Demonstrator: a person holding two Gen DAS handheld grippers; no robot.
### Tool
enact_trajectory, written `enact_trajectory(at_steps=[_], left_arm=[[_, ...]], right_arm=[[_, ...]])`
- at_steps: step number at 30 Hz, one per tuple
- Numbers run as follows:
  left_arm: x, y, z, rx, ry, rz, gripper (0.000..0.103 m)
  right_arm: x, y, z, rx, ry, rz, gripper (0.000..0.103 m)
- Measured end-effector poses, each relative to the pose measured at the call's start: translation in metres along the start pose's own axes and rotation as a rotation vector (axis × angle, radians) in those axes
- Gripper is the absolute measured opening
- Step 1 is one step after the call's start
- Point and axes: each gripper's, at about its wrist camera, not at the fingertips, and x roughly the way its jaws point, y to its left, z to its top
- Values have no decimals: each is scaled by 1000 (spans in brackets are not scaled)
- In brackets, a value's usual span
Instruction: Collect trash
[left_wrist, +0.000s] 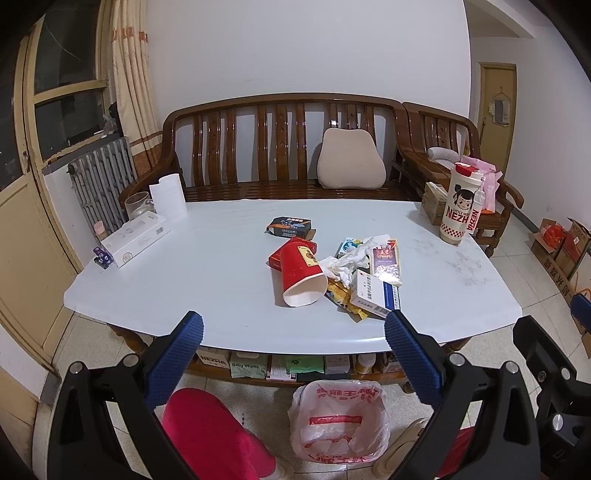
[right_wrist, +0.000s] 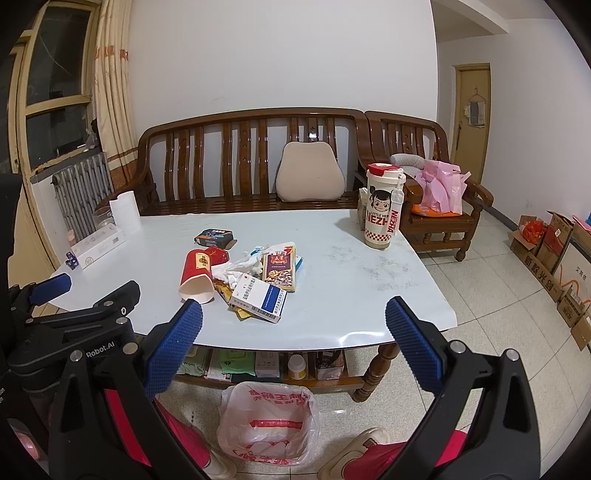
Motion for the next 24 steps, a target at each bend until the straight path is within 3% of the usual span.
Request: enact_trajectory(at_steps=[24], left_arm=[[-1,4,2,0,-3,3,96]], right_arm=[[-3,2,2,-4,-1,-1,97]])
